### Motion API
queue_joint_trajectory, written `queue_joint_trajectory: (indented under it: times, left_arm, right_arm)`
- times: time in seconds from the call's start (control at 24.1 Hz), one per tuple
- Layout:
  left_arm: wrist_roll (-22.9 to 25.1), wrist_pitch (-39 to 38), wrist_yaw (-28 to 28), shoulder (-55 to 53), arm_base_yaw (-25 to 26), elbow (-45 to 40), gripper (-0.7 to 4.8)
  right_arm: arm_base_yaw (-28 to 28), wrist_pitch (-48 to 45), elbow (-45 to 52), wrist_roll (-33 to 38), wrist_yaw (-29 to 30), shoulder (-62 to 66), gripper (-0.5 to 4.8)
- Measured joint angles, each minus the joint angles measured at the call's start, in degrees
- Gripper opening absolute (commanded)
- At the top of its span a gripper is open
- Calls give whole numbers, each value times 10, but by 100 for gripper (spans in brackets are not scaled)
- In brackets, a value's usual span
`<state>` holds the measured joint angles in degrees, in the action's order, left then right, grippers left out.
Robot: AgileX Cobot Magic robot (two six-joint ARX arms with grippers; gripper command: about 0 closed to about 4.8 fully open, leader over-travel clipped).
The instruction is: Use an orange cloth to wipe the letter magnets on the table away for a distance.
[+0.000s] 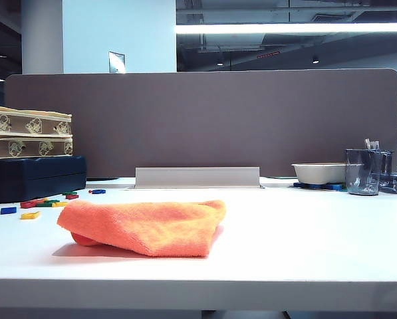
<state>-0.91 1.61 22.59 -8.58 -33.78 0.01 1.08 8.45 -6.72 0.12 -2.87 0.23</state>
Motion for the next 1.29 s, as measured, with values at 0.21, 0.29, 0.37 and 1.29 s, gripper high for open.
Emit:
queue_joint_trajectory:
  times: [0.21,0.29,0.37,1.29]
  left_arm:
    - [0,-1,-30,14,0,0,-5]
    - [0,-2,-31,36,0,0,-5]
    - [4,-5,-31,61,3,0,-5]
    - [15,12,-130,86,193,0,-5]
  right_arm:
    - [0,0,0,0,0,0,-1]
    - [0,0,0,0,0,0,-1]
    - [0,0,0,0,0,0,-1]
    - [0,0,0,0,0,0,-1]
